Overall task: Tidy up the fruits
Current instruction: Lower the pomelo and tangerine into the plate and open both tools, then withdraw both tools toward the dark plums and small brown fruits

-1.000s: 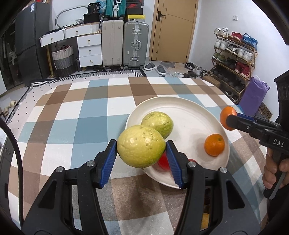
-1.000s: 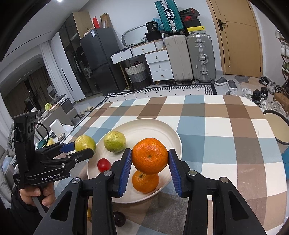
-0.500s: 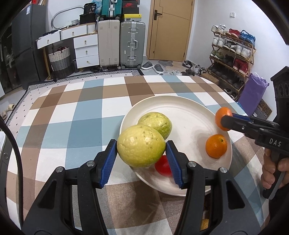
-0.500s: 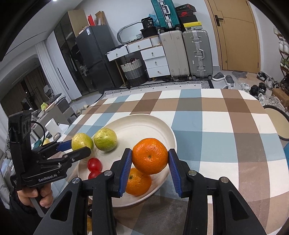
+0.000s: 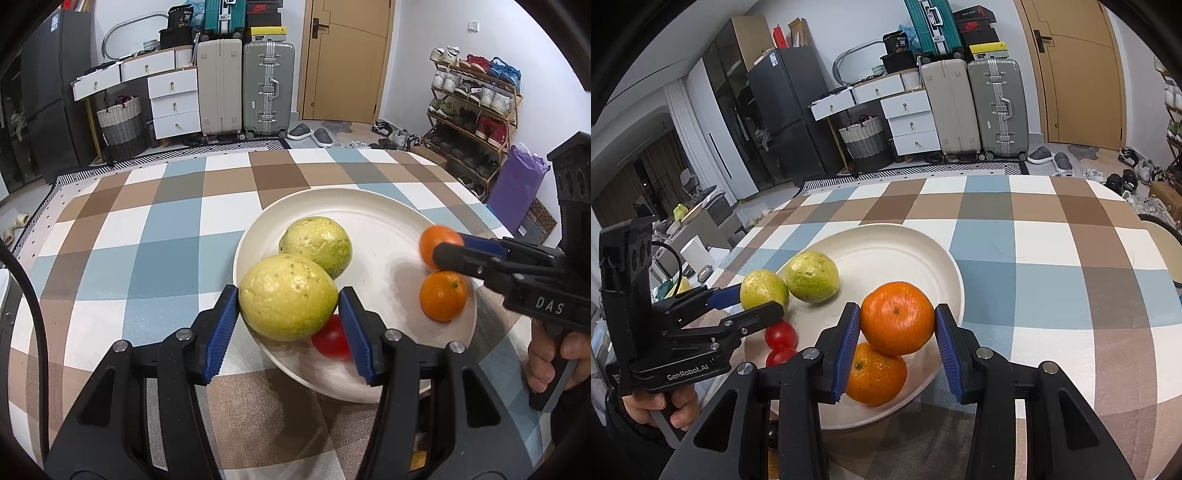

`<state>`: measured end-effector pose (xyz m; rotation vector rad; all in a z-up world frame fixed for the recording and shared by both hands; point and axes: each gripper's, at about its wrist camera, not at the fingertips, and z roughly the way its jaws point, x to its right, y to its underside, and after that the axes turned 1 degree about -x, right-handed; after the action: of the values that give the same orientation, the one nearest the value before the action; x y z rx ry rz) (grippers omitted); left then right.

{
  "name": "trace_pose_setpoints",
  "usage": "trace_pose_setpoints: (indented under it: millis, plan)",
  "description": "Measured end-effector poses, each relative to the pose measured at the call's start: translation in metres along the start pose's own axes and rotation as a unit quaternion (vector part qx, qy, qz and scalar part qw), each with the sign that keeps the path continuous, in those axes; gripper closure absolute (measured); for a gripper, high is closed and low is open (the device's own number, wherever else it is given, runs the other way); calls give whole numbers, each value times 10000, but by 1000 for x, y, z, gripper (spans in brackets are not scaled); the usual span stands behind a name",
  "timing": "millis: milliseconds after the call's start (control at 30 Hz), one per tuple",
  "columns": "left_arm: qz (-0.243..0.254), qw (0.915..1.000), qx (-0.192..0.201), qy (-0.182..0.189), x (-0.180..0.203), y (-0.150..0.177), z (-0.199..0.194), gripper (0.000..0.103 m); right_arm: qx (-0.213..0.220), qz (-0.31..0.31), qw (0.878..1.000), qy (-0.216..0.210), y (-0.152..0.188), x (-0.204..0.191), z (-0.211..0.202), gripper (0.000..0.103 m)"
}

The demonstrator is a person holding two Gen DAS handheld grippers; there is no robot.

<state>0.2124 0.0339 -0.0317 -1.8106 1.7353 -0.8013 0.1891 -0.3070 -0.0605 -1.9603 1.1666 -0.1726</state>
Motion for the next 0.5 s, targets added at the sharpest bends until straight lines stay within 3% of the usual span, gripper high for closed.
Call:
trace_pose_setpoints:
  millis: [167, 267, 300, 400, 500]
  plan:
    - [-75, 9999, 69, 36, -1, 0, -4, 46, 122, -123, 9998, -34, 1, -5, -5, 54]
    - [-118, 9998, 170, -22, -3, 1, -12, 30, 176, -163, 9997, 33, 3, -6, -9, 54]
    - [-124, 9997, 215, -45, -3, 1, -16, 23, 193, -172, 9997, 51, 4, -6, -10, 50]
    - [-160, 9993, 328, -27, -4, 5, -28, 19, 208, -160, 9997, 28, 7, -6, -14, 35]
    - [-203, 9991, 374, -45, -4, 9, -37, 13, 266, -264, 9992, 133, 10, -10, -19, 30]
